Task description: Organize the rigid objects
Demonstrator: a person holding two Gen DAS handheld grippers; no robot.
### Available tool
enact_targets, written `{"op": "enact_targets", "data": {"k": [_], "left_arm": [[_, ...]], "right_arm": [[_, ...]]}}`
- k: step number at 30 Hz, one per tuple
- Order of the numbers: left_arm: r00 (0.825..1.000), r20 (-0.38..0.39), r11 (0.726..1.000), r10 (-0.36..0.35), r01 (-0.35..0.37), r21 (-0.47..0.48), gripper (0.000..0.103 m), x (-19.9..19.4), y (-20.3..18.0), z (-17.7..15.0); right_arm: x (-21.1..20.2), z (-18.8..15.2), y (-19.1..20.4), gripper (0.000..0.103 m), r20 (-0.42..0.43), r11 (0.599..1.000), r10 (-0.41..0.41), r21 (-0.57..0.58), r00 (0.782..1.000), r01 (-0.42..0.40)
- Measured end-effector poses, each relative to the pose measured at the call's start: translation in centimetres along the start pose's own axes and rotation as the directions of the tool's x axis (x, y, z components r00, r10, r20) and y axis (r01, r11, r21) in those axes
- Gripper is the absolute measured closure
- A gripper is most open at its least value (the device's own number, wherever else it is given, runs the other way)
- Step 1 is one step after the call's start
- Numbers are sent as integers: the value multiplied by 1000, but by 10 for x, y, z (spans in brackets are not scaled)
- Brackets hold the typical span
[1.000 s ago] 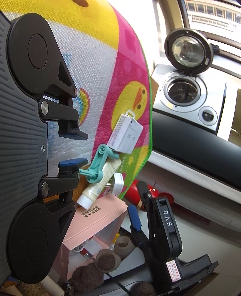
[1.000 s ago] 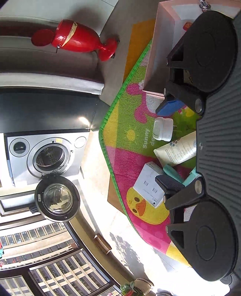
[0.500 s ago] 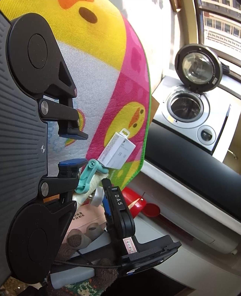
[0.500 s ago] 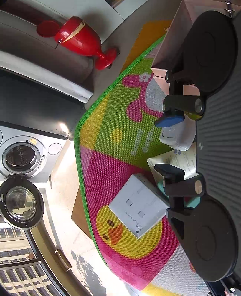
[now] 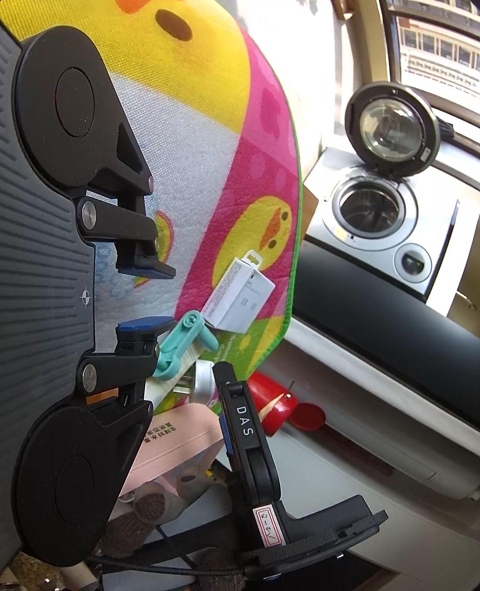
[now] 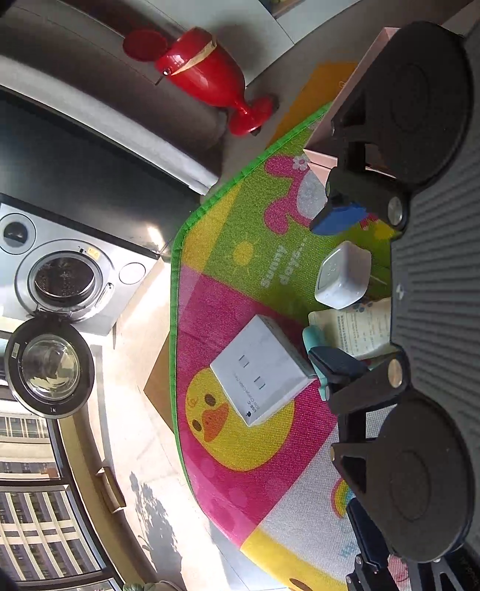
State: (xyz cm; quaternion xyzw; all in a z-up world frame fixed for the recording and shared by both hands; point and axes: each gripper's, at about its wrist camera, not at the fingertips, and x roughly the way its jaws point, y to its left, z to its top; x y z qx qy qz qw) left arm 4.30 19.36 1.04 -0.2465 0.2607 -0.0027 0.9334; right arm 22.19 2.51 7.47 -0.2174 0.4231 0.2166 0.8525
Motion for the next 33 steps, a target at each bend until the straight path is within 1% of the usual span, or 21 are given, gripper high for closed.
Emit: {"op": "enact_targets", "data": {"k": [1,3,4,6,7,8,9,11,14,17,20,22,25,27,30,31,32,33], "left_arm": [[1000,-1,1000,-4,4,1,79,0,0,0],[1000,-3,1000,-6,6,0,79,1,0,0],[1000,-5,1000,-4,4,-3,79,1,1,-1],[1000,-6,1000,1,-1,-11,79,2,3,0],[1000,-4,1000,4,-4,-15,79,2,4,0],[1000,-3,1000,7,-7,-19,79,1,5,0],[1000,-2,1000,8,-8,-24,79,1,6,0],[1000,-3,999,10,-10,-32,79,1,7,1],[1000,-7,999,11,-11,-33,79,0,7,0],[1000,-3,999,11,-11,-32,79,0,7,0],[1000,-6,999,13,-13,-35,79,0,8,0],[1000,-10,999,11,-11,-32,79,1,7,0],[1000,-22,1000,-1,1,-19,79,3,5,-1],[999,-33,1000,-12,12,3,79,5,0,-3],[998,-51,999,-23,25,48,78,7,-7,-7],[998,-57,997,-25,28,65,78,8,-10,-8],[998,-65,996,-21,27,84,78,9,-13,-9],[997,-70,995,-13,20,100,78,9,-15,-9]], "right_arm": [[12,4,-9,32,-30,999,4,47,1000,-3],[27,7,-19,32,-64,990,45,133,997,-37],[32,8,-21,32,-74,987,68,151,995,-56],[39,8,-18,33,-76,989,69,140,995,-58],[41,8,-14,35,-85,991,68,118,994,-58],[43,7,-10,47,-105,992,84,101,991,-73],[43,4,-7,53,-115,993,93,88,989,-83],[37,-2,-2,55,-121,990,125,73,985,-117],[23,-17,5,58,-153,982,184,60,971,-177],[7,-38,11,59,-174,970,242,57,954,-236],[-12,-62,17,58,-187,951,309,72,932,-301],[-26,-79,21,58,-179,944,331,60,926,-326],[-49,-108,29,51,-139,939,342,8,929,-345],[-64,-129,34,41,-98,940,334,-40,937,-340],[-78,-156,39,41,-74,944,309,-97,948,-316],[-83,-168,41,42,-69,949,281,-127,957,-288],[-89,-177,40,48,-42,954,261,-144,965,-264],[-94,-183,39,49,-22,956,249,-154,968,-250]]}}
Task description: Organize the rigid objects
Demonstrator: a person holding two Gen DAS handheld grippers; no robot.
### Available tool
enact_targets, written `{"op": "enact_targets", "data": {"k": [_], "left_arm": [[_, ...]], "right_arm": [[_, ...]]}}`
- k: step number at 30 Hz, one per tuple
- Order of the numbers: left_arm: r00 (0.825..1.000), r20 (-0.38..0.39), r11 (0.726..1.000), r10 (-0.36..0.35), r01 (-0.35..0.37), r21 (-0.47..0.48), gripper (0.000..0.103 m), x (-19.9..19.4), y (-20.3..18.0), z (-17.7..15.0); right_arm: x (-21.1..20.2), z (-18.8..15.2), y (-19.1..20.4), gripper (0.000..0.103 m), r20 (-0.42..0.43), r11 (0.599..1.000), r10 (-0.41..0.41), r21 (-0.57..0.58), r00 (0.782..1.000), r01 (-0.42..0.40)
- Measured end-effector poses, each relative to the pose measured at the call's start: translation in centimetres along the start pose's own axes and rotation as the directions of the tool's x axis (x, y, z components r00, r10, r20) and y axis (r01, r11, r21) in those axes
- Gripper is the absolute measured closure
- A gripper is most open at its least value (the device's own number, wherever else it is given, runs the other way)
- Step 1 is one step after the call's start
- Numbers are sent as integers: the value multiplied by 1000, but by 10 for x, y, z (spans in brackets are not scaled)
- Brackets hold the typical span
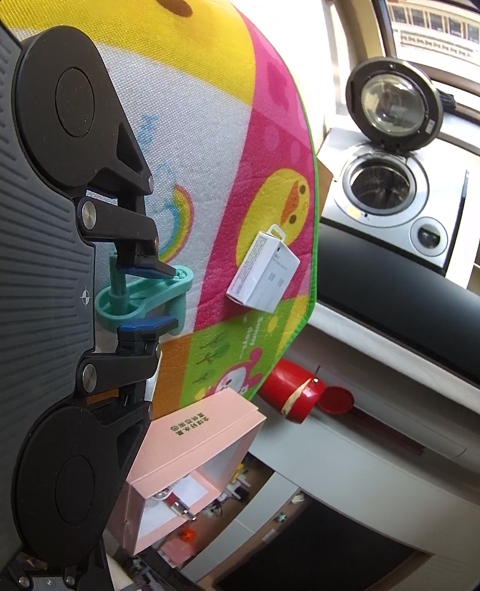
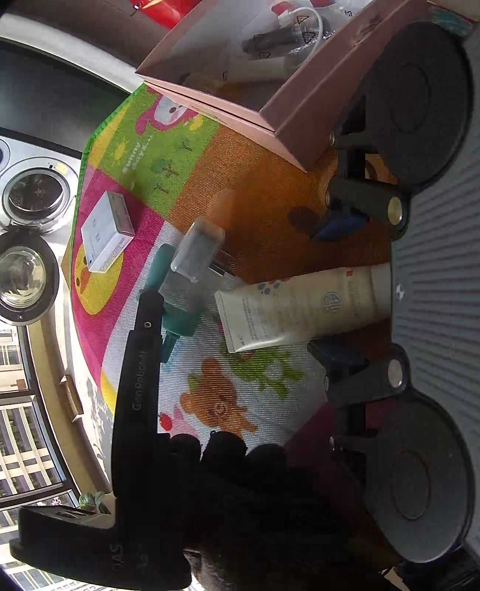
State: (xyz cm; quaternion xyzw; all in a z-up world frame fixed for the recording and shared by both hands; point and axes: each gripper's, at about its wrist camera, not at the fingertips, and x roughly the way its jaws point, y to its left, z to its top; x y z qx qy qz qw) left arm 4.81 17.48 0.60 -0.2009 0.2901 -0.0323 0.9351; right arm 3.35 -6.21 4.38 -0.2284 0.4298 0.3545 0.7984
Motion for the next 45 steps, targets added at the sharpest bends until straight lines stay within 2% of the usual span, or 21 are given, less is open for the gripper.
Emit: {"op": "enact_targets", "data": {"k": [3,8,10,12,14,16,19,20,22,24,26,28,29,31,33,36,38,40,42,45], "left_arm": [[998,1,995,56,-56,77,75,2,-10,-3],[994,6,977,113,-112,179,76,1,-24,-4],[993,-2,969,115,-112,218,77,-2,-27,-7],[993,-15,960,121,-114,255,77,-9,-29,-10],[990,-27,955,140,-127,269,77,-18,-29,-12],[990,-31,959,137,-125,256,78,-29,-27,-11],[997,-72,983,43,-29,183,78,-39,-27,0],[996,-90,992,-8,19,127,78,-38,-27,6],[993,-102,997,-52,58,59,78,-33,-32,15],[994,-106,998,-31,36,46,78,-20,-43,24],[994,-108,998,31,-25,55,78,-7,-51,31],[986,-139,996,87,-84,29,78,8,-52,34],[982,-170,996,85,-86,3,78,16,-51,34],[977,-206,998,46,-54,-31,78,24,-51,31],[978,-208,1000,20,-23,-11,76,25,-58,24],[979,-203,995,9,11,98,74,25,-76,17],[980,-198,978,7,35,205,74,21,-92,11],[980,-200,963,-19,72,261,74,14,-102,5],[975,-213,949,-62,124,291,74,4,-109,-1],[953,-270,936,-140,217,279,74,-5,-114,-13]], "right_arm": [[-17,-23,-7,65,19,998,-54,15,998,53],[-30,-59,-27,64,66,984,-167,77,984,162],[-32,-68,-33,52,86,977,-194,105,977,185],[-34,-76,-40,30,106,971,-210,136,972,195],[-34,-85,-44,21,125,966,-220,168,967,198],[-35,-94,-50,17,147,960,-209,221,967,174],[-33,-104,-59,11,168,940,-195,315,966,135],[-31,-107,-61,7,175,931,-195,342,965,126],[-29,-112,-61,2,198,926,-208,355,958,128],[-30,-114,-58,2,204,925,-218,354,954,136],[-29,-115,-57,1,209,924,-220,357,953,135],[-30,-116,-58,1,212,923,-216,362,953,129],[-30,-116,-58,1,215,923,-215,364,953,126],[-31,-117,-59,1,221,922,-211,370,952,118],[-31,-118,-60,1,229,920,-205,376,952,108],[-32,-119,-61,1,233,919,-199,382,952,99],[-32,-118,-60,1,235,919,-199,381,952,98],[-32,-118,-60,1,235,919,-199,382,951,98],[-32,-118,-60,1,235,919,-199,381,951,99],[-32,-118,-59,0,234,919,-201,380,951,101]]}}
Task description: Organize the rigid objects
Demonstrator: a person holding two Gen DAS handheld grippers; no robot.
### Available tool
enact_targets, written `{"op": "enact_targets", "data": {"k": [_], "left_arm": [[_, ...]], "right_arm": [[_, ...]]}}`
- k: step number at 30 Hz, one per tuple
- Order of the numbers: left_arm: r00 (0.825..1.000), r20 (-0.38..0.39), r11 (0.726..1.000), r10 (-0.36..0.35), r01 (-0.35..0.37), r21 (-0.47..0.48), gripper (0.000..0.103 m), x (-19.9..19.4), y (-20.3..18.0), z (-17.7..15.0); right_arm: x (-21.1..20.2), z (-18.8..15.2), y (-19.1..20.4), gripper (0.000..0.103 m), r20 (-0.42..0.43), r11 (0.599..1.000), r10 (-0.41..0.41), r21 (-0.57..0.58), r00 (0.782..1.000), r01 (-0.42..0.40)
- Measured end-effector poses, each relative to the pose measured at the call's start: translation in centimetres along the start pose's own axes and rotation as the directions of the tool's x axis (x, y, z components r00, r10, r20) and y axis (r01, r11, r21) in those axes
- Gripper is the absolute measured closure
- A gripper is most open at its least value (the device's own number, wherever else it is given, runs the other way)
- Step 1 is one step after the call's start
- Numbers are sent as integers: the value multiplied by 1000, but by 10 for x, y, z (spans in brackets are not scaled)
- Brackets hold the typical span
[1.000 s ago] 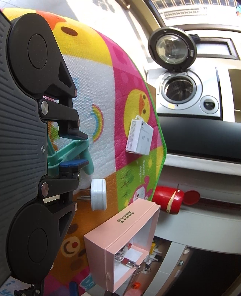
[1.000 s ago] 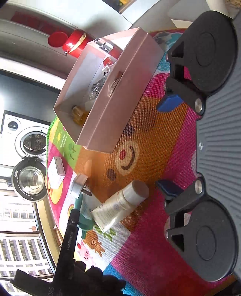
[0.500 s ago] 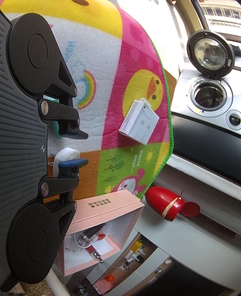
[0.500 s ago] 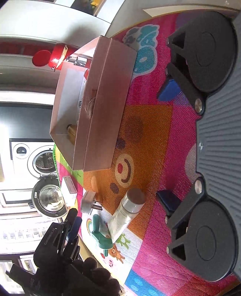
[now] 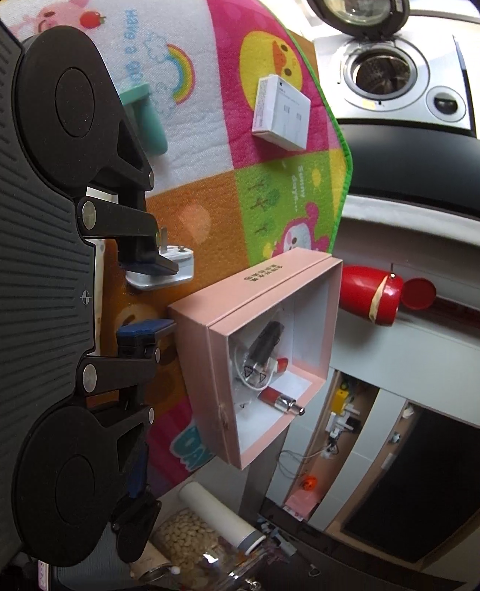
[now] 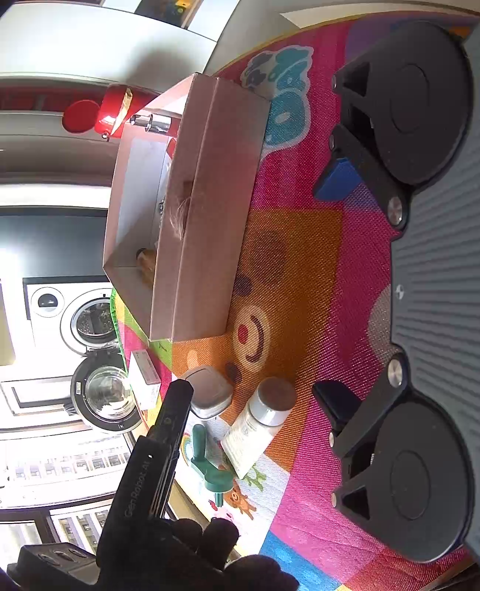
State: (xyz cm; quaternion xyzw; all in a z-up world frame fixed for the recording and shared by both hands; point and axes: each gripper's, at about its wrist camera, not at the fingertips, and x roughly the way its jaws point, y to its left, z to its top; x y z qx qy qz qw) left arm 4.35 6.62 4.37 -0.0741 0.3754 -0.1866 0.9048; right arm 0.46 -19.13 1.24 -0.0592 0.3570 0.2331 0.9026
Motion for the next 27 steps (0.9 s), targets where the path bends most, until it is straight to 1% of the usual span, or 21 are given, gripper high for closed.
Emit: {"op": "enact_targets", "data": {"k": [3,5,6,8,10,12,15,17,18,19,20,21,22,23,24,26,27], "left_arm": [[998,-34,998,-58,58,2,74,-1,-9,-14],[998,-3,998,-65,65,-24,74,-11,-9,-24],[998,10,998,-55,56,-41,74,-18,-6,-28],[999,34,997,-8,11,-81,74,-32,3,-36],[998,37,990,45,-40,-134,74,-45,17,-43],[996,24,980,84,-78,-182,74,-58,32,-49],[995,5,963,103,-99,-249,74,-71,50,-56],[994,1,949,111,-106,-297,74,-75,61,-60],[993,2,941,117,-110,-320,74,-77,65,-62],[992,5,935,124,-115,-337,74,-78,68,-64],[990,8,925,137,-125,-358,74,-81,73,-66],[989,10,920,146,-132,-368,74,-82,75,-68],[989,10,917,151,-136,-374,74,-82,76,-69],[988,10,914,153,-138,-380,74,-83,78,-70],[988,12,913,153,-137,-385,74,-82,79,-72],[988,19,913,152,-133,-386,74,-82,79,-74],[988,25,913,149,-128,-388,74,-80,79,-74]], "right_arm": [[-1,-1,1,0,2,1000,-2,3,1000,2],[-2,-2,0,0,7,1000,-1,13,1000,0],[-3,-3,-1,0,11,1000,1,23,1000,-1],[-5,-2,-2,0,19,999,12,29,1000,-12],[-9,1,0,1,31,998,59,-7,998,-59],[-12,7,11,2,47,990,123,-76,991,-119],[-11,18,34,2,54,966,217,-157,975,-207],[1,24,50,2,12,956,241,-177,970,-235],[8,27,63,4,-34,944,271,-186,962,-272],[10,29,71,8,-72,929,309,-189,948,-317],[9,29,79,11,-101,899,378,-197,920,-391],[6,29,84,13,-116,875,422,-209,899,-437],[-1,29,91,13,-106,853,447,-248,888,-459],[-8,30,95,14,-75,852,435,-287,897,-437],[-12,32,97,14,-44,860,410,-314,911,-402],[-17,41,97,14,41,900,307,-338,951,-276],[-15,47,96,17,75,921,240,-334,968,-203]]}}
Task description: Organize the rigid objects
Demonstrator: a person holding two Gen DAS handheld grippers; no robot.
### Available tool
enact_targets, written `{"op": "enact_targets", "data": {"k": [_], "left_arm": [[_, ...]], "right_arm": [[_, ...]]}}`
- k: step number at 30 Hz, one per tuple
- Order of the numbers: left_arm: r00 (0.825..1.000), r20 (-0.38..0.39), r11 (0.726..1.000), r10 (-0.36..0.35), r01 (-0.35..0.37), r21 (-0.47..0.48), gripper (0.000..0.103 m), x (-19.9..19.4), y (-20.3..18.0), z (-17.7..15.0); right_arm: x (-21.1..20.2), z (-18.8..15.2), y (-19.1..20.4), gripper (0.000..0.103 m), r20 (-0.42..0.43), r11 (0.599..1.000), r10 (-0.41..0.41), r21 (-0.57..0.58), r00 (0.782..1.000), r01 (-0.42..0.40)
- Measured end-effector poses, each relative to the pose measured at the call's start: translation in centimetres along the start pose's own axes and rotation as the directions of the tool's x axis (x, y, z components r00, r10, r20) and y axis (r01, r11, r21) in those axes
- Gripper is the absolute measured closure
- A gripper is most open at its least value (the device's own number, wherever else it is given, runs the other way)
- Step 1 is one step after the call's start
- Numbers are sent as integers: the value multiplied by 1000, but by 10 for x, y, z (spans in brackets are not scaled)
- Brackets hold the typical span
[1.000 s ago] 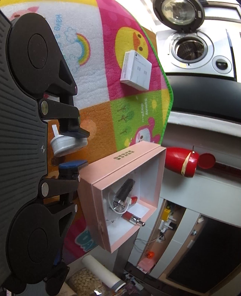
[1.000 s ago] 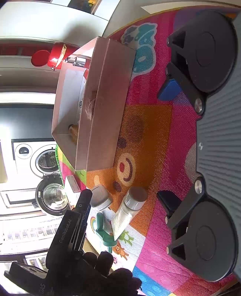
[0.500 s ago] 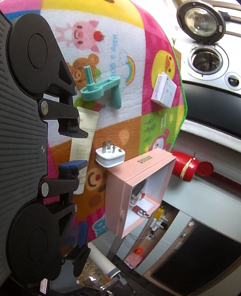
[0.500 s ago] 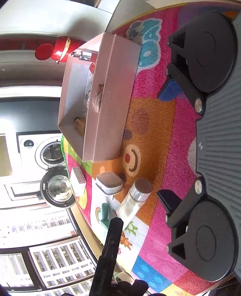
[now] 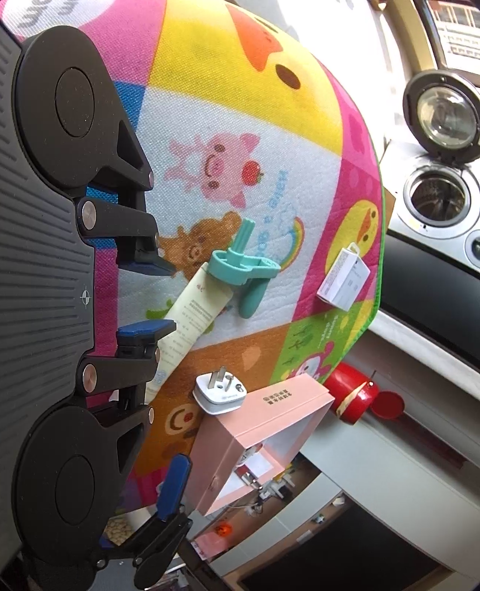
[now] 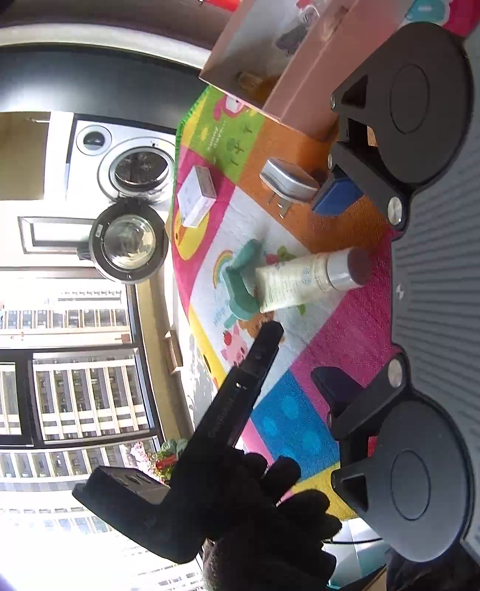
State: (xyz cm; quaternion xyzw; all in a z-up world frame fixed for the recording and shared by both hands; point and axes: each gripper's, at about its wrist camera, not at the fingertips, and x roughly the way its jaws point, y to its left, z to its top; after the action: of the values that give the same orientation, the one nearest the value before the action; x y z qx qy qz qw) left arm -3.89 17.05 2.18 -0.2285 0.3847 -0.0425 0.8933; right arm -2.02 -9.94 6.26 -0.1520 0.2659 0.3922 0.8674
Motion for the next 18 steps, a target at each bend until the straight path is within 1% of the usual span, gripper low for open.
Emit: {"op": "enact_targets", "data": {"k": [1,2,3,5,7,8,9,10,11,12,14,16,18], "left_arm": [[1000,3,1000,-6,6,-3,74,1,0,0],[1000,5,1000,-16,16,-8,74,2,-1,-1],[1000,5,1000,-26,26,-13,74,4,-2,-2],[999,1,999,-37,37,-17,74,7,-4,-4],[999,-5,999,-39,38,-15,74,8,-5,-5],[999,-5,999,-39,39,-16,74,8,-6,-6],[999,-3,999,-39,39,-19,74,7,-5,-7],[999,0,999,-38,38,-24,74,7,-3,-6],[999,4,999,-36,36,-31,74,7,-2,-6],[999,9,999,-33,33,-37,74,7,-1,-5],[1000,15,999,-27,27,-45,74,10,0,-3],[1000,17,999,-26,27,-45,74,16,-4,0],[999,18,999,-27,27,-41,74,25,-10,6]], "right_arm": [[5,6,-5,21,-3,997,-74,6,997,74],[12,11,-10,33,-17,994,-110,22,994,111],[22,16,-16,44,-41,990,-128,46,991,130],[42,20,-22,53,-77,984,-158,75,984,164],[62,19,-24,53,-89,967,-241,66,966,247],[67,17,-24,55,-96,963,-256,62,962,262],[69,16,-25,65,-103,965,-244,71,964,251],[67,16,-28,71,-114,972,-198,102,973,210],[64,16,-29,80,-120,975,-170,122,978,184],[58,15,-32,82,-121,978,-140,141,983,156],[43,9,-39,83,-128,973,-56,217,990,83],[27,-1,-52,83,-133,950,19,312,991,23],[12,-16,-66,84,-132,922,52,387,990,3]]}}
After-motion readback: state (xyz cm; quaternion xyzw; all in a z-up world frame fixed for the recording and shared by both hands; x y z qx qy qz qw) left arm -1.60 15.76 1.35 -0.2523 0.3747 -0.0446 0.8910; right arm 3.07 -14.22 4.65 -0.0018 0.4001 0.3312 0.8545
